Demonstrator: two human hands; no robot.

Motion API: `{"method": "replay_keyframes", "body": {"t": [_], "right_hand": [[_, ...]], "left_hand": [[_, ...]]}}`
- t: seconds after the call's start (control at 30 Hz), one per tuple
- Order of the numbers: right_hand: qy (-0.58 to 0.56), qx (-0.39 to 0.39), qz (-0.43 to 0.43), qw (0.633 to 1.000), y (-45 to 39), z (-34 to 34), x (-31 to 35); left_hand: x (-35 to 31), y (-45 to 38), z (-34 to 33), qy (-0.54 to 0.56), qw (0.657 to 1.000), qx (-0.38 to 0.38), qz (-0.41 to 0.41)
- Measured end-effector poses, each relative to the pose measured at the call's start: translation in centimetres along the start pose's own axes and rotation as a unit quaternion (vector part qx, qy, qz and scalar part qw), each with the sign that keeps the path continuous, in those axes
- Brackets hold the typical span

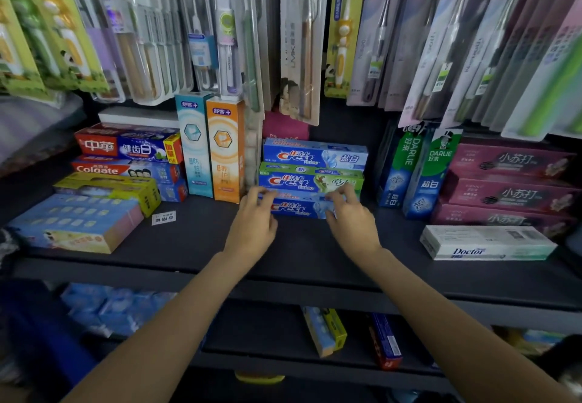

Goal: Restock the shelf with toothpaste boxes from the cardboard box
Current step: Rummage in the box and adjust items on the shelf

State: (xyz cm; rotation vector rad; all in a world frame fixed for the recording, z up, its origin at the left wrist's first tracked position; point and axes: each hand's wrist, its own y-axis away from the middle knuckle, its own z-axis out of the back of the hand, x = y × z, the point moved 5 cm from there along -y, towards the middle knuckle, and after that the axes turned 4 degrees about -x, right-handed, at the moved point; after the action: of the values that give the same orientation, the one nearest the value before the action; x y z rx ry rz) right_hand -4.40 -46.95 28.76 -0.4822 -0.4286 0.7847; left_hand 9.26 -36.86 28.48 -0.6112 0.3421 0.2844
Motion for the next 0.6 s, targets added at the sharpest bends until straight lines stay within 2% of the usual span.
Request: {"method": "replay_keyframes", "body": {"t": [0.1,0.2,0.3,0.4,0.47,0.53,0.6], "right_hand": [[-0.110,-0.083,0.111,0.984,3.1,2.2,3.6],[-0.184,-0.054,0.210,0.959,9.3,2.9,7.5],[-0.197,0.065,0.294,0.933,17.7,-0.5,10.6],[-0.155,0.229,0.295,0.914,26.1,-8.3,11.0],[-0.102,0.369,0.238,0.893,31.4,-14.5,10.4],[-0.049,0.503,0.169,0.846,37.8,-20.5,9.1],[-0.039,0.588,0.065,0.805,43.6,-25.2,8.0]], "left_hand": [[-1.1,3.6,2.6,0.095,0.988,-0.117,-0.030],[-1.3,10.9,3.4,0.117,0.978,-0.150,-0.091],[0.9,20.5,-0.4,0.097,0.986,-0.071,-0.118],[5.8,29.9,-6.3,0.034,0.996,0.077,-0.033],[9.2,35.1,-9.7,-0.021,0.983,0.175,0.049],[12.0,40.0,-12.3,-0.045,0.957,0.256,0.128],[13.9,44.4,-14.5,-0.033,0.936,0.313,0.161]]}}
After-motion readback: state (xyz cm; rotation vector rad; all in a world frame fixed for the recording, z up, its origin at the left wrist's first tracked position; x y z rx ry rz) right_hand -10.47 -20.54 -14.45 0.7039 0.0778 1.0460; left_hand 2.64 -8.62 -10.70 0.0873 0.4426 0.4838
